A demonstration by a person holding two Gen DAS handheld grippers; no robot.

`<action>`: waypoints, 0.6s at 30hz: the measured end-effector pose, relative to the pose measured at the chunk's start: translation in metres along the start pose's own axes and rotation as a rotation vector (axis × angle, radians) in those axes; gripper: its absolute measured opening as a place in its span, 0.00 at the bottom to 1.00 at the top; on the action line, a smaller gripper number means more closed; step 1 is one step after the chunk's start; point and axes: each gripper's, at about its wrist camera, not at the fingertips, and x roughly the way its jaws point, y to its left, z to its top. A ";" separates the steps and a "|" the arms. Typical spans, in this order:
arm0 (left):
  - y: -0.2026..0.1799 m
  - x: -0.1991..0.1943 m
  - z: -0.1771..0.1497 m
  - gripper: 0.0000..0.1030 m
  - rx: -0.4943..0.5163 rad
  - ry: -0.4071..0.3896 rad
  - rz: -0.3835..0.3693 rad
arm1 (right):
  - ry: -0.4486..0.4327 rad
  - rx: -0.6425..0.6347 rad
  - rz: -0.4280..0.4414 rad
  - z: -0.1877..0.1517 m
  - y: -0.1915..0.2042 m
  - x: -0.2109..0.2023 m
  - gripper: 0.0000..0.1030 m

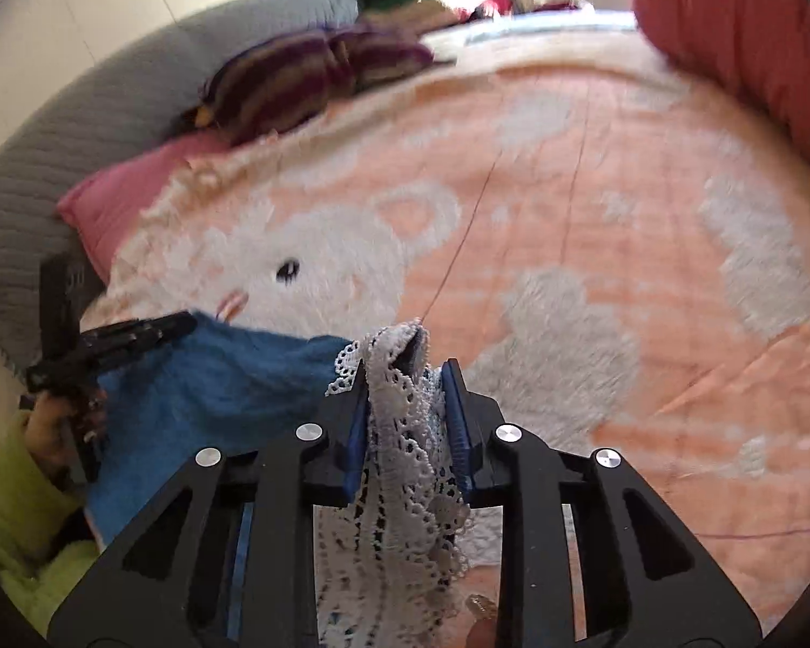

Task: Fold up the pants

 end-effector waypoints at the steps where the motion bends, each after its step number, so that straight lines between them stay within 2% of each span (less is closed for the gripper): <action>1: 0.000 0.003 0.002 0.09 -0.005 0.004 0.004 | 0.017 0.005 -0.017 -0.001 -0.002 0.006 0.18; 5: 0.005 0.015 -0.001 0.09 -0.024 0.024 0.017 | 0.110 0.029 -0.082 -0.008 -0.011 0.037 0.20; 10: 0.020 0.011 -0.003 0.15 -0.085 0.010 -0.003 | 0.111 0.032 -0.106 -0.012 -0.016 0.040 0.24; 13: 0.039 -0.008 -0.005 0.16 -0.205 -0.018 -0.073 | 0.104 0.029 -0.151 -0.011 -0.011 0.034 0.33; 14: 0.047 -0.021 -0.007 0.21 -0.233 -0.042 -0.090 | 0.087 0.025 -0.176 -0.011 -0.010 0.027 0.42; 15: 0.051 -0.033 -0.011 0.26 -0.235 -0.056 -0.068 | 0.070 0.025 -0.191 -0.011 -0.009 0.021 0.47; 16: 0.053 -0.040 -0.012 0.36 -0.233 -0.065 -0.049 | 0.051 0.031 -0.198 -0.011 -0.009 0.014 0.47; 17: 0.056 -0.052 -0.015 0.42 -0.234 -0.076 -0.029 | 0.029 0.048 -0.189 -0.012 -0.009 0.003 0.48; 18: 0.060 -0.067 -0.021 0.43 -0.242 -0.084 -0.022 | 0.017 0.062 -0.182 -0.012 -0.010 -0.003 0.49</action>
